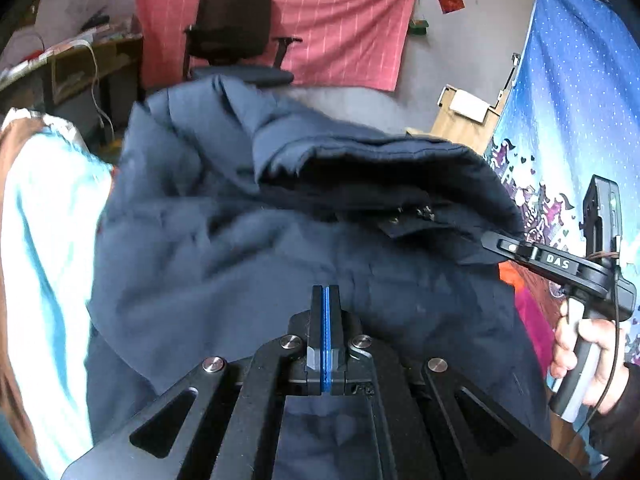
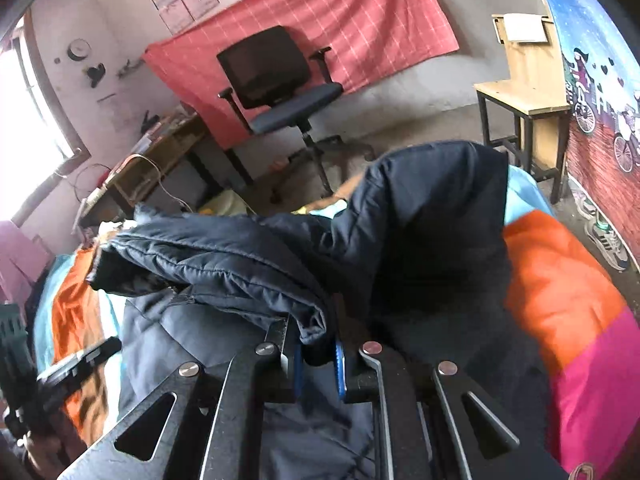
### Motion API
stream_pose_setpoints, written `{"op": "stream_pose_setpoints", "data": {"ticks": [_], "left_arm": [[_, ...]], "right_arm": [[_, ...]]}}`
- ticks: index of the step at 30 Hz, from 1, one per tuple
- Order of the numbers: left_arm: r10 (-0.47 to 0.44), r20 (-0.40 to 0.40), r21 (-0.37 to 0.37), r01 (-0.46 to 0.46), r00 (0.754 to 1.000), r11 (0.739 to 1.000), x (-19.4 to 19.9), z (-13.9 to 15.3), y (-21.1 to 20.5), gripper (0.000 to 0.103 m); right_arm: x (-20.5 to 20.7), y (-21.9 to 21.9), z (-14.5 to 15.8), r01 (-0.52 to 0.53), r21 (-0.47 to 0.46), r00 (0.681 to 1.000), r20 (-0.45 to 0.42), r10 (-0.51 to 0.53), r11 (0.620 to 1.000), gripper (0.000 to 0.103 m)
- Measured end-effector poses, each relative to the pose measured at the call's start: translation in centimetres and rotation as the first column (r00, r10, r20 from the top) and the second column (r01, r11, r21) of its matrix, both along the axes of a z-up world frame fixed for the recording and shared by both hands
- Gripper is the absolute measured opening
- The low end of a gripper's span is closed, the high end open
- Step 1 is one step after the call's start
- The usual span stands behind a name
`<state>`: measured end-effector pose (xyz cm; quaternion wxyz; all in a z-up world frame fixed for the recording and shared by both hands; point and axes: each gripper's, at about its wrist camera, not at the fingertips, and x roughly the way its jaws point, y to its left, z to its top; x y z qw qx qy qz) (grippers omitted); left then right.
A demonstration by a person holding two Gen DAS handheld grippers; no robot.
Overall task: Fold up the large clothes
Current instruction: 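Lift the hem with both tools and fold it toward the collar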
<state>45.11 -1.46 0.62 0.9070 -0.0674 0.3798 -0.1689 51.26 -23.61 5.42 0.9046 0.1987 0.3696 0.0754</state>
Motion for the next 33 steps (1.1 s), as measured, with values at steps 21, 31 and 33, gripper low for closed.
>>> {"op": "stream_pose_setpoints", "data": {"ticks": [21,31,33], "left_arm": [[-0.185,-0.005,0.104,0.184,0.983,0.977,11.4,4.4,-6.0,0.000],[-0.073,-0.126,0.029,0.078,0.989,0.997,13.8,-4.1,-3.5,0.000],[-0.062,-0.105,0.043,0.067,0.993,0.997,13.8,-4.5,-3.7,0.000]], "right_arm": [[-2.5,2.0,-4.5,-0.027,-0.238,1.000,0.008,0.030,0.971,0.010],[-3.1,0.6,-1.8,-0.028,-0.166,0.997,0.067,0.040,0.986,0.021],[-3.2,0.0,-0.5,0.003,-0.162,0.994,0.108,0.015,0.987,0.026]]}}
